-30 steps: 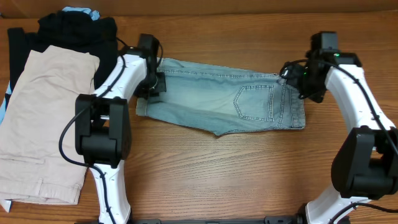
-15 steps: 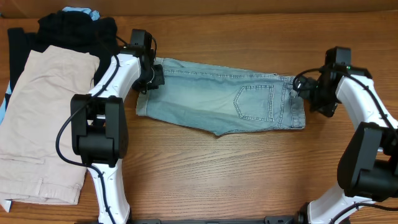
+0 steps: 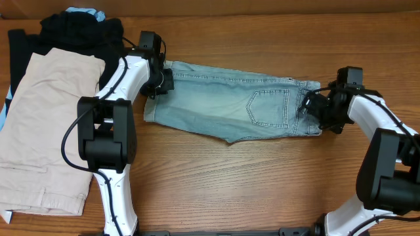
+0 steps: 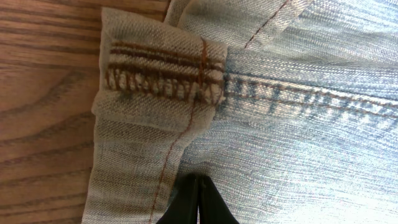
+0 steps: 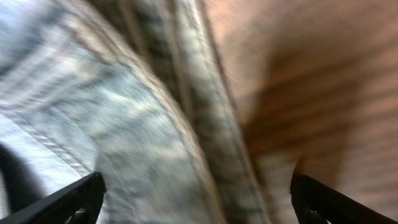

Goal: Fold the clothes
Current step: 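Grasp the right end of the folded shorts with the right gripper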

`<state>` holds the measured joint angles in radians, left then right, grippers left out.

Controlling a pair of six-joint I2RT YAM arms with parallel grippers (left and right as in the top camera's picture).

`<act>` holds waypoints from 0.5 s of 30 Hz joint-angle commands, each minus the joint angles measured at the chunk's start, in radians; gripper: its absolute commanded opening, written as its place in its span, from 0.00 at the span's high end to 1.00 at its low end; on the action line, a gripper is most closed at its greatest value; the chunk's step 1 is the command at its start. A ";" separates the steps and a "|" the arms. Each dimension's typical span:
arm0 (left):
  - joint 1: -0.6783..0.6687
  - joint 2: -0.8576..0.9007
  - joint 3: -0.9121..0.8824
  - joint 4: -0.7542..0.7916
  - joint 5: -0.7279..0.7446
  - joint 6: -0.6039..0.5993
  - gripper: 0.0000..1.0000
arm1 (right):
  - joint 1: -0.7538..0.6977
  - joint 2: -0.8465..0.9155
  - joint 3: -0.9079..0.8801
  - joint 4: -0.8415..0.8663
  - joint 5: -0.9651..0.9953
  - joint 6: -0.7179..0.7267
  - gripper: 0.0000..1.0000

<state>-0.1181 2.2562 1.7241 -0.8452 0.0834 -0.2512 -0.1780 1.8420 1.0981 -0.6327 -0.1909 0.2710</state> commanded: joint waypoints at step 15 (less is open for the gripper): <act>0.000 0.065 -0.006 -0.047 -0.012 0.019 0.96 | 0.009 0.015 -0.105 0.175 -0.267 0.044 0.96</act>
<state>-0.1181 2.2593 1.7309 -0.8604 0.0834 -0.2516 -0.1692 1.8397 1.0000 -0.4591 -0.4095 0.2893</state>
